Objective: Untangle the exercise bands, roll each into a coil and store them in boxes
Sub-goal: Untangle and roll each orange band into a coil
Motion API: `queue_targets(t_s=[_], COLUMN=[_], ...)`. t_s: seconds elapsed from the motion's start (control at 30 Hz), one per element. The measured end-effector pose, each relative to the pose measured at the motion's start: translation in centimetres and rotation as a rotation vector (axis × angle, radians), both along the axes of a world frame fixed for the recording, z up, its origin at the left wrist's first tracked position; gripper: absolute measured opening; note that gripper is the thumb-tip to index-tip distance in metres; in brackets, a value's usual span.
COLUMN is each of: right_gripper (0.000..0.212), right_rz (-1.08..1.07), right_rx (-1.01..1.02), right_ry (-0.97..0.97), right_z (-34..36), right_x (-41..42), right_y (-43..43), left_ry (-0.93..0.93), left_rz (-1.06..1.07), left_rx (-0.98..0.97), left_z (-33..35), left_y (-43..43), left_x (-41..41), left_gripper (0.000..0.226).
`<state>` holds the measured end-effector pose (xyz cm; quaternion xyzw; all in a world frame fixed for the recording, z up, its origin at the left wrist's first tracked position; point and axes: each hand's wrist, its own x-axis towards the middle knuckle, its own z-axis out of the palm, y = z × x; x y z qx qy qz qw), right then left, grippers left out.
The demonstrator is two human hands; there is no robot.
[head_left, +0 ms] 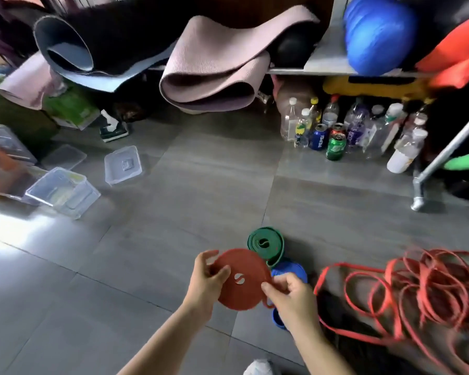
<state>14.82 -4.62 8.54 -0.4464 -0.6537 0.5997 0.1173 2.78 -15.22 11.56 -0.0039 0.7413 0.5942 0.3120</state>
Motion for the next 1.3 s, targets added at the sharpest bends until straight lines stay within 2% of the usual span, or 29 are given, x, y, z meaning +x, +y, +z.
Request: queue_targets(t_s=[0.23, 0.53, 0.67, 0.8, 0.9, 1.0, 1.07, 1.2, 1.3], right_gripper=[0.019, 0.012, 0.033, 0.042, 0.04, 0.025, 0.03, 0.036, 0.037], right_rz=[0.033, 0.065, 0.099, 0.136, 0.14, 0.225, 0.293, 0.392, 0.327], right_rx=[-0.074, -0.059, -0.028, 0.023, 0.004, 0.028, 0.057, 0.118, 0.078], right_ry=[-0.31, -0.429, -0.487, -0.519, -0.525, -0.533, -0.55, -0.517, -0.398], right_z=[-12.0, -19.4, -20.8, -21.1, -21.2, -21.0, -20.6, -19.5, -18.5], right_x=[-3.4, -8.7, -9.7, -10.4, -10.7, -10.8, -10.6, -9.3, -7.4], right_y=[0.8, 2.5, 2.6, 2.3, 2.1, 1.9, 1.8, 2.2, 3.3], left_ry=[-0.102, -0.023, -0.008, 0.081, 0.181, 0.201, 0.238, 0.335, 0.35], left_rz=[0.043, 0.012, -0.028, -0.173, -0.315, -0.401, -0.476, -0.49, -0.477], left_rx=[-0.248, -0.352, -0.337, -0.513, -0.655, -0.763, -0.861, -0.969, -0.932], left_z=[-13.6, -22.7, -24.5, -26.0, -26.4, -26.7, -27.0, -26.5, -25.7], left_y=[1.9, 4.0, 4.7, 5.1, 5.3, 5.1, 5.0, 5.9, 6.7], left_x=[-3.0, -7.0, -7.7, -8.7, -9.0, -8.2, -7.6, -7.1, -5.7], left_gripper=[0.029, 0.032, 0.038, 0.053, 0.067, 0.089, 0.097, 0.095, 0.089])
